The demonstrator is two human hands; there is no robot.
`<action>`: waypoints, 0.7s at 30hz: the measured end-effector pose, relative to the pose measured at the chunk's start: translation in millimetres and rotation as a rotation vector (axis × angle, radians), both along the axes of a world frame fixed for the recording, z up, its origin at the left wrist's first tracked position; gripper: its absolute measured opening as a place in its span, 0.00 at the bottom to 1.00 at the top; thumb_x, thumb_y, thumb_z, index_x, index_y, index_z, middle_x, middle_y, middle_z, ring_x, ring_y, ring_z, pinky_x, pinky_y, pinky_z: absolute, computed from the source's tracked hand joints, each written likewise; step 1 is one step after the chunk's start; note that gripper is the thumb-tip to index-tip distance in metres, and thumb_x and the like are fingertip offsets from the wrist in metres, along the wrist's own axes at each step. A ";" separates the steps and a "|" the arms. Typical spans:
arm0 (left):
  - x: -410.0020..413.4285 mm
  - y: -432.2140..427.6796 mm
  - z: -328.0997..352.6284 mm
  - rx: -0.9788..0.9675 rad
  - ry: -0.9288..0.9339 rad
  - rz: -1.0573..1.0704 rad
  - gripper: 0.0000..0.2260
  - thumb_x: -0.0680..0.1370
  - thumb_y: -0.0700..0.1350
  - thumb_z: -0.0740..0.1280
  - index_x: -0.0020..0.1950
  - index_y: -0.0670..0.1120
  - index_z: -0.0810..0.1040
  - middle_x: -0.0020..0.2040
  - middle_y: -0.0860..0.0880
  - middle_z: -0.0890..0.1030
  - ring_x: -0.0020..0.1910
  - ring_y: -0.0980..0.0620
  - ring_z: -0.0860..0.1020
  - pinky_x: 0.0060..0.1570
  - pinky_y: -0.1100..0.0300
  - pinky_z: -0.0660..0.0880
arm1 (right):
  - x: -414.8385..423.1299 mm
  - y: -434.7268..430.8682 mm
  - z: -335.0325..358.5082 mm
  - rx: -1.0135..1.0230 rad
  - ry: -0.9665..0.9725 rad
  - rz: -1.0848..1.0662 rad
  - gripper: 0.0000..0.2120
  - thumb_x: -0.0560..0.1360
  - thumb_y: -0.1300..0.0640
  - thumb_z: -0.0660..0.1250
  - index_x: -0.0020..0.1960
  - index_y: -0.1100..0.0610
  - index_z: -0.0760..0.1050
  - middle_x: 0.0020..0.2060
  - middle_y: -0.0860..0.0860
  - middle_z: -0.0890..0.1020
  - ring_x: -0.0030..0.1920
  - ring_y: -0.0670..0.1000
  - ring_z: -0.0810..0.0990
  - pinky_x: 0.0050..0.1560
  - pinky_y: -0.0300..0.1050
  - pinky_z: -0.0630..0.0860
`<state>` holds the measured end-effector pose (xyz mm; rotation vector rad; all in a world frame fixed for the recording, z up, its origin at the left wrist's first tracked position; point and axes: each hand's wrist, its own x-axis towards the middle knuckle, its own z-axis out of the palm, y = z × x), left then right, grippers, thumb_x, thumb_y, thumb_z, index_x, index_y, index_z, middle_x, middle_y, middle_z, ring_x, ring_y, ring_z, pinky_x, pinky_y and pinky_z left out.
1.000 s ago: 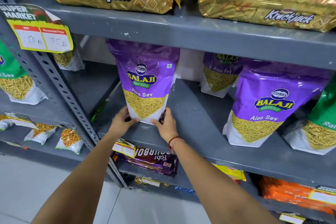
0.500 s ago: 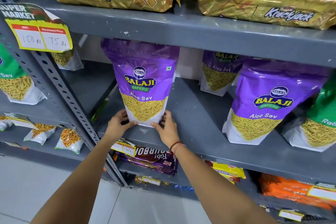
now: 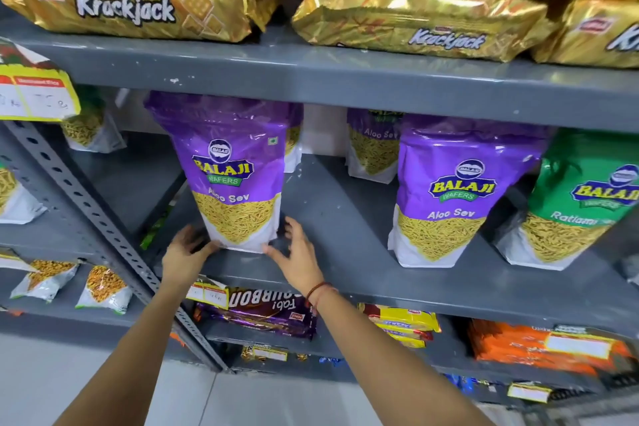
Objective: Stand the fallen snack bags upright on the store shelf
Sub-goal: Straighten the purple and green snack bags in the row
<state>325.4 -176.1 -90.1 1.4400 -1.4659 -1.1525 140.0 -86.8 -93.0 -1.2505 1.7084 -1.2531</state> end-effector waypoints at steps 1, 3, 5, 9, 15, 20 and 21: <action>-2.8 10.4 -1.0 -0.040 0.010 0.124 0.24 0.70 0.40 0.72 0.64 0.39 0.69 0.58 0.43 0.78 0.55 0.48 0.77 0.53 0.57 0.70 | -7.5 10.2 -2.3 -0.025 0.014 -0.040 0.30 0.73 0.54 0.71 0.70 0.58 0.64 0.66 0.56 0.73 0.65 0.52 0.73 0.66 0.51 0.72; -14.5 39.5 -3.2 -0.185 0.022 0.292 0.17 0.72 0.40 0.70 0.59 0.41 0.72 0.53 0.42 0.80 0.51 0.44 0.79 0.48 0.59 0.71 | -27.5 38.0 -10.8 -0.097 0.030 -0.175 0.21 0.73 0.54 0.71 0.64 0.55 0.71 0.59 0.54 0.77 0.57 0.50 0.77 0.59 0.48 0.77; -37.2 67.4 -6.7 -0.276 0.069 0.275 0.10 0.74 0.40 0.68 0.54 0.43 0.73 0.47 0.45 0.79 0.45 0.44 0.79 0.42 0.66 0.73 | -53.1 69.6 -17.8 -0.182 0.022 -0.362 0.12 0.72 0.55 0.72 0.54 0.49 0.75 0.51 0.51 0.79 0.50 0.51 0.79 0.51 0.44 0.78; -111.1 97.6 -10.5 -0.339 0.036 -0.078 0.07 0.73 0.40 0.69 0.48 0.48 0.75 0.46 0.45 0.79 0.41 0.52 0.78 0.44 0.69 0.74 | -123.6 130.2 -18.6 -0.280 -0.046 -0.781 0.14 0.69 0.55 0.74 0.49 0.46 0.71 0.46 0.52 0.75 0.46 0.57 0.77 0.47 0.54 0.78; -222.9 109.9 -3.8 -0.102 -0.103 -0.611 0.34 0.66 0.49 0.76 0.69 0.47 0.67 0.61 0.51 0.72 0.61 0.52 0.73 0.59 0.56 0.73 | -221.3 152.6 -6.2 -0.130 -0.172 -0.643 0.44 0.63 0.55 0.79 0.72 0.56 0.60 0.65 0.53 0.72 0.65 0.52 0.72 0.63 0.47 0.70; -261.6 120.4 -10.2 -0.016 -0.099 -0.711 0.34 0.66 0.50 0.76 0.69 0.48 0.66 0.63 0.51 0.75 0.63 0.52 0.73 0.55 0.63 0.70 | -237.4 146.3 -4.8 -0.015 -0.168 -0.431 0.36 0.56 0.47 0.82 0.60 0.40 0.69 0.55 0.37 0.80 0.58 0.43 0.78 0.58 0.42 0.75; -262.3 121.3 -10.5 -0.018 -0.081 -0.704 0.31 0.67 0.49 0.75 0.67 0.49 0.67 0.60 0.53 0.76 0.59 0.54 0.74 0.51 0.67 0.70 | -235.9 146.2 -6.1 -0.013 -0.154 -0.441 0.34 0.55 0.46 0.82 0.56 0.36 0.69 0.52 0.34 0.80 0.56 0.38 0.78 0.54 0.37 0.75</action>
